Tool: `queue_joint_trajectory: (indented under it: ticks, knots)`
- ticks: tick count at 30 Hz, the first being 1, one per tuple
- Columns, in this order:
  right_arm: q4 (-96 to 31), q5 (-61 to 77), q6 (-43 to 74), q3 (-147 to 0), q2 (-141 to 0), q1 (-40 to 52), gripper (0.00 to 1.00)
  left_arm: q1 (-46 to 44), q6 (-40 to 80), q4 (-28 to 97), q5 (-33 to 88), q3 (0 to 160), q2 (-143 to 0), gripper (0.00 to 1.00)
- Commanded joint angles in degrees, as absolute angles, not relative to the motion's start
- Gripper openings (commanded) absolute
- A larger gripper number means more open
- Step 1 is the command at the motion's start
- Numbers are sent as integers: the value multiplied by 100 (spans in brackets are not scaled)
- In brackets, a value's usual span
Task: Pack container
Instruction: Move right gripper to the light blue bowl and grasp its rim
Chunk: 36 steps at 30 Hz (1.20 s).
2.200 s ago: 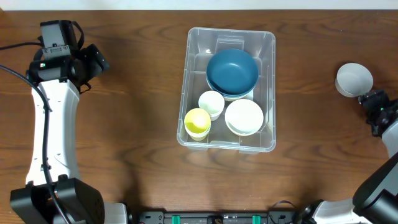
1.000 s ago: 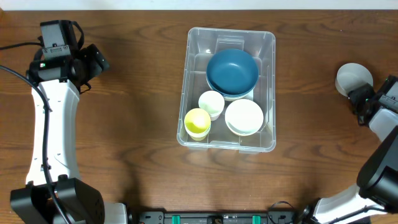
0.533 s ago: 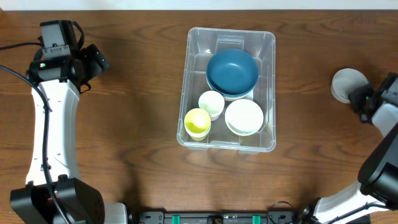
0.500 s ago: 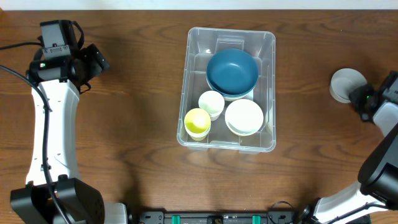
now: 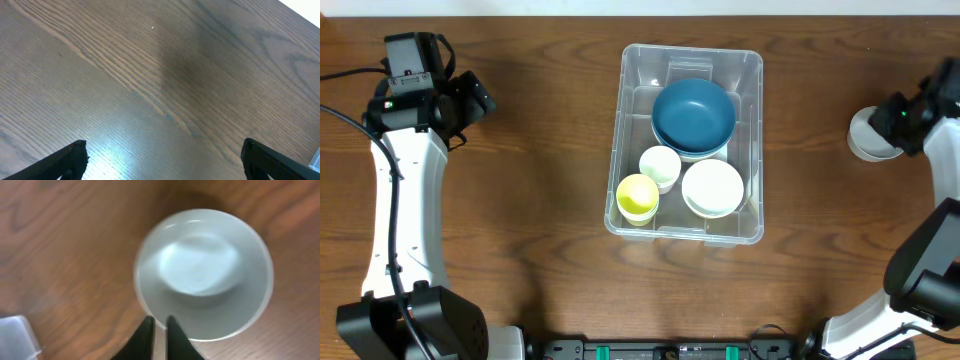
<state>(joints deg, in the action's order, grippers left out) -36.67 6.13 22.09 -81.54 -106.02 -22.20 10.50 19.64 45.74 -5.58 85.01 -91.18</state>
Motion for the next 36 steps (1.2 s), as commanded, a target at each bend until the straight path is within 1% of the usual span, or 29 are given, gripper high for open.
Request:
queue_joint_trajectory:
  ticks: [1,4,6,8,10,12,15,19,24,30,36]
  knots:
    - [-3734,423,2377,-8272,-10597,-2237,28,1070,1953,4584,-628,8549,-9070,98]
    - [-3903,423,2593,-8272,-10597,-2370,34,1070,1953,4584,-628,8549,-9072,98]
    - [-4005,416,2620,-8265,-10600,-2515,47,1070,1953,4584,-628,8549,-9072,98]
    - [-4080,360,2659,-8219,-10600,-2672,71,1070,1953,4584,-628,8549,-9072,98]
    - [-4130,322,2786,-8128,-10604,-2882,80,1070,1953,4584,-628,8549,-9072,98]
    - [-4115,325,2888,-7983,-10604,-3096,84,1070,1953,4584,-628,8549,-9072,98]
    - [-3940,451,2956,-7684,-10604,-3363,84,1070,1953,4584,-628,8549,-9072,98]
    - [-3238,1017,2952,-7131,-10606,-3625,78,1070,1953,4584,-628,8549,-9072,98]
    - [-2274,1660,2860,-6670,-10619,-3638,65,1070,1953,4584,-628,8549,-9072,98]
    - [-1927,1584,2871,-6652,-10641,-3404,65,1070,1953,4584,-628,8552,-9072,98]
    - [-1763,1389,3000,-6652,-10801,-3262,62,1070,1953,4584,-628,8549,-9070,98]
